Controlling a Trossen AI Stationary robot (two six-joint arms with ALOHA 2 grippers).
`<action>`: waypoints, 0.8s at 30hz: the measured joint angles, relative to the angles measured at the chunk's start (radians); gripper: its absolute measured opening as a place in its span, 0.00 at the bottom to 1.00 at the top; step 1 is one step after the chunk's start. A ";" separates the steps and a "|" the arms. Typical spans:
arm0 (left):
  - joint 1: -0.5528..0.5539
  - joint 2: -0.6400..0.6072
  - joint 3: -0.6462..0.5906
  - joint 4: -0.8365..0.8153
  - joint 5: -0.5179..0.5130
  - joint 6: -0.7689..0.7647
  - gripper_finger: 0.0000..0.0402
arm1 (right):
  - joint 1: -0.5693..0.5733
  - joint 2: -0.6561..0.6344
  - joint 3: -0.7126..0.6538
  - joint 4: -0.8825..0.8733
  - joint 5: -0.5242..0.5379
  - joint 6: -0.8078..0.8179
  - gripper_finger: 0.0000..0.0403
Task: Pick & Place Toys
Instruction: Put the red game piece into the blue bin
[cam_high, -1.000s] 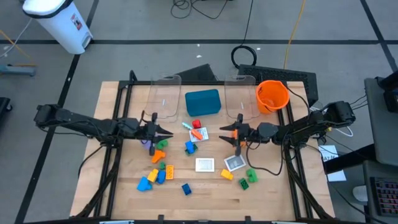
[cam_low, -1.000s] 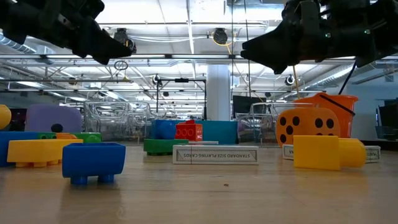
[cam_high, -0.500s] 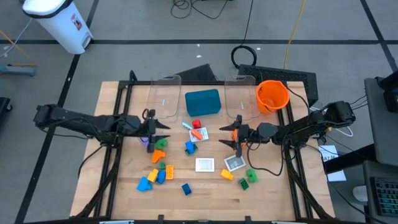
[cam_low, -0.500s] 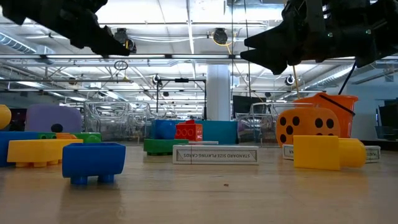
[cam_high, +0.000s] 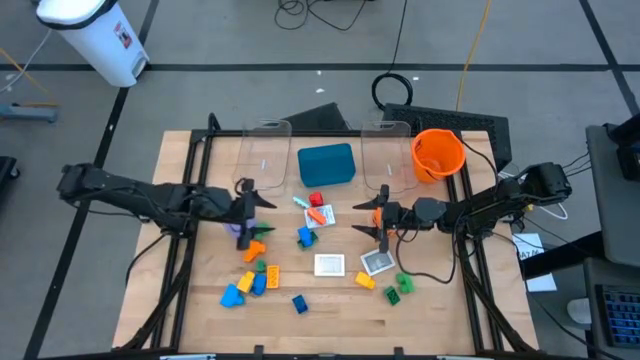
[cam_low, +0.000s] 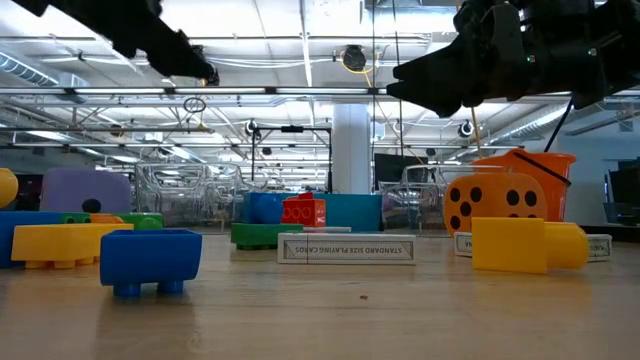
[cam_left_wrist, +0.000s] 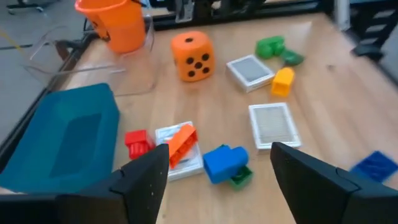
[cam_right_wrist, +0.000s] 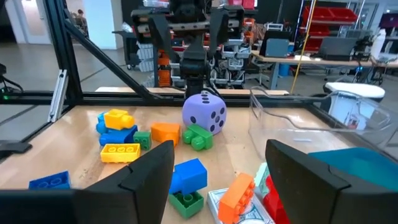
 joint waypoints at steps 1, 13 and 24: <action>0.004 0.025 0.000 0.011 -0.005 0.017 0.72 | 0.000 0.000 0.000 -0.002 0.000 -0.009 0.60; 0.039 0.177 0.010 0.033 -0.134 0.059 0.72 | -0.069 0.000 0.112 -0.140 -0.136 0.122 0.58; 0.039 -0.019 0.087 -0.110 -0.158 0.108 0.72 | -0.189 0.093 0.512 -0.735 -0.154 0.105 0.54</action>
